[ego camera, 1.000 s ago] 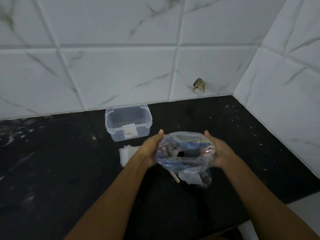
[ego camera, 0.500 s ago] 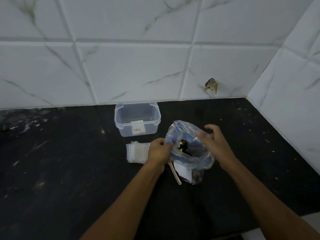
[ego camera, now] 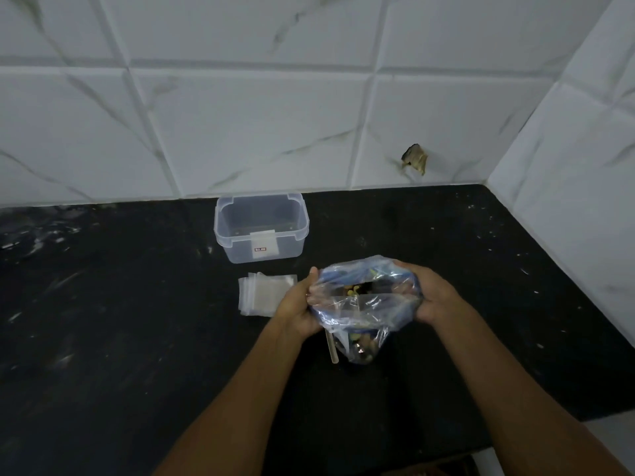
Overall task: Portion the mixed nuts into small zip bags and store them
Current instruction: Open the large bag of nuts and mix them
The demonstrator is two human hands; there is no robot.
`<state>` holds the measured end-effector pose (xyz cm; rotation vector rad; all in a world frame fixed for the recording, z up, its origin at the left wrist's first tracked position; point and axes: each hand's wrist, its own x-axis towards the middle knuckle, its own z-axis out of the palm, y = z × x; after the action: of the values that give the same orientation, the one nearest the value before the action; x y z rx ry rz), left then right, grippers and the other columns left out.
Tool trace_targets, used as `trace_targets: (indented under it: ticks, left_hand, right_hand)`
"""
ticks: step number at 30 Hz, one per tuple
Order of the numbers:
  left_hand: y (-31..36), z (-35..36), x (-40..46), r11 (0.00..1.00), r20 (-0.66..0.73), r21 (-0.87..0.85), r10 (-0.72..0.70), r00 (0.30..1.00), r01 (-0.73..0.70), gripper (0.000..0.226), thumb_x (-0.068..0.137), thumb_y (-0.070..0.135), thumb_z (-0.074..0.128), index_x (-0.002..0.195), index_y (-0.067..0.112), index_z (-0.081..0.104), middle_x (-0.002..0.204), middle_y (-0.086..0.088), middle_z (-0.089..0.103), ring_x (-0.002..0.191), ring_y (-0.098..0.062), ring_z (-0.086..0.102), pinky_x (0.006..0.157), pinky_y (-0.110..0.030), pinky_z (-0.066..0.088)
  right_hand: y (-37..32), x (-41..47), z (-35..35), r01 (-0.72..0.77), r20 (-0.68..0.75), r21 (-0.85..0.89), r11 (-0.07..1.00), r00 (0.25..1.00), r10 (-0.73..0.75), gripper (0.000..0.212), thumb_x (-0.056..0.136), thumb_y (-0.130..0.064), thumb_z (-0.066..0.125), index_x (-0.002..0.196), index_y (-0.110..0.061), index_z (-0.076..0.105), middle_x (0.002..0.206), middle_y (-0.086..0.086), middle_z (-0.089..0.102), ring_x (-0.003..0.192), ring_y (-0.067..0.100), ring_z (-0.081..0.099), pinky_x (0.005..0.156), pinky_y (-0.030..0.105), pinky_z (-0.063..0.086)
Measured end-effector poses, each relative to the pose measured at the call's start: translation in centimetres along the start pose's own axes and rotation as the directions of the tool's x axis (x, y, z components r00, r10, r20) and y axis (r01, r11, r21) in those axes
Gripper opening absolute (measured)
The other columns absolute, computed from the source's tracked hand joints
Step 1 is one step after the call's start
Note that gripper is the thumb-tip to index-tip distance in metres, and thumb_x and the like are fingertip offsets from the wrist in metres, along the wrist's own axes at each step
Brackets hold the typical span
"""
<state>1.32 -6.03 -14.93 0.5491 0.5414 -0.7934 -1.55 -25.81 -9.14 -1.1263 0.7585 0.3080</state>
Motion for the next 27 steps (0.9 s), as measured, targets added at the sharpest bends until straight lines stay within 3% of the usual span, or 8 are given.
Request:
trace_targets:
  ticks: [2,6,11,14,17,21,23,27]
  left_hand:
    - [1.1,0.5,-0.6,0.993,-0.046,0.114,0.026,0.999,-0.020,0.020,0.091,0.027,0.062,0.092,0.007,0.061,0.059,-0.004,0.057,0.047,-0.012,0.055,0.056,-0.027,0.053]
    - [1.2,1.7,-1.5,0.848,-0.153,0.512,0.243,0.958,-0.134,0.036,0.094,0.036,0.059,0.119,0.010,0.055,0.116,-0.020,0.063,0.102,-0.031,0.064,0.089,-0.050,0.055]
    - [-3.7,1.5,-2.7,0.663,-0.375,0.722,0.615,0.694,-0.197,0.063,0.076,0.052,0.075,0.120,0.019,0.042,0.121,-0.005,0.042,0.102,-0.023,0.056,0.070,-0.032,0.053]
    - [-5.8,1.5,-2.2,0.845,-0.424,0.521,0.378,0.823,-0.120,0.053,0.079,0.037,0.078,0.114,0.019,0.042,0.114,-0.010,0.054,0.094,-0.024,0.063,0.067,-0.034,0.055]
    - [-6.3,1.4,-0.9,0.846,-0.447,0.527,0.358,0.820,-0.082,0.038,0.085,0.021,0.073,0.110,0.020,0.044,0.110,-0.012,0.059,0.086,-0.022,0.064,0.058,-0.032,0.053]
    - [-6.2,0.9,0.2,0.874,-0.482,0.478,0.341,0.807,-0.084,0.033,0.086,0.012,0.069,0.111,0.020,0.048,0.108,-0.014,0.061,0.088,-0.025,0.066,0.068,-0.038,0.059]
    - [-5.8,1.0,0.2,0.886,-0.485,0.454,0.333,0.809,-0.093,0.024,0.090,0.007,0.061,0.109,0.018,0.053,0.108,-0.013,0.061,0.092,-0.026,0.066,0.079,-0.042,0.059]
    - [-3.0,1.7,-1.3,0.983,-0.384,0.133,0.170,0.908,-0.128,0.019,0.092,0.000,0.052,0.108,0.007,0.061,0.103,-0.014,0.065,0.087,-0.023,0.065,0.069,-0.037,0.056]
  right_hand:
    - [-0.1,-0.3,-0.3,-0.036,0.004,0.045,0.998,0.999,0.036,0.014,0.090,-0.016,0.057,0.089,-0.004,0.065,0.081,0.014,0.063,0.080,0.028,0.061,0.089,0.050,0.048]
    - [0.9,-0.3,-0.3,-0.069,-0.049,0.075,0.995,0.996,0.073,0.017,0.093,-0.020,0.051,0.094,-0.008,0.063,0.075,0.012,0.064,0.068,0.024,0.063,0.071,0.046,0.055]
    - [2.5,1.1,-0.5,0.092,-0.213,-0.092,0.991,0.971,-0.110,0.022,0.095,-0.021,0.049,0.108,-0.010,0.063,0.086,0.009,0.065,0.078,0.022,0.063,0.076,0.039,0.054]
    - [2.5,2.1,-0.5,0.161,-0.205,-0.724,0.671,0.878,-0.433,0.036,0.091,-0.022,0.052,0.126,-0.014,0.051,0.107,0.007,0.058,0.084,0.015,0.057,0.068,0.031,0.048]
    - [1.5,2.6,-0.2,0.281,0.080,-0.919,0.275,0.818,-0.569,0.062,0.089,-0.030,0.057,0.145,-0.023,0.032,0.145,0.006,0.036,0.124,0.023,0.046,0.096,0.041,0.045]
    - [1.3,3.2,0.4,0.229,0.169,-0.971,0.064,0.854,-0.492,0.018,0.092,-0.032,0.053,0.106,-0.022,0.059,0.102,0.004,0.063,0.087,0.017,0.061,0.072,0.036,0.049]
    - [1.4,3.1,0.3,0.274,0.148,-0.948,0.162,0.830,-0.537,0.019,0.096,-0.023,0.048,0.088,-0.012,0.062,0.086,0.010,0.064,0.077,0.022,0.062,0.069,0.040,0.050]
    - [0.1,2.4,-0.5,0.210,-0.085,-0.490,0.846,0.954,-0.286,0.021,0.097,-0.017,0.053,0.103,-0.002,0.067,0.095,0.016,0.068,0.085,0.025,0.064,0.081,0.043,0.052]
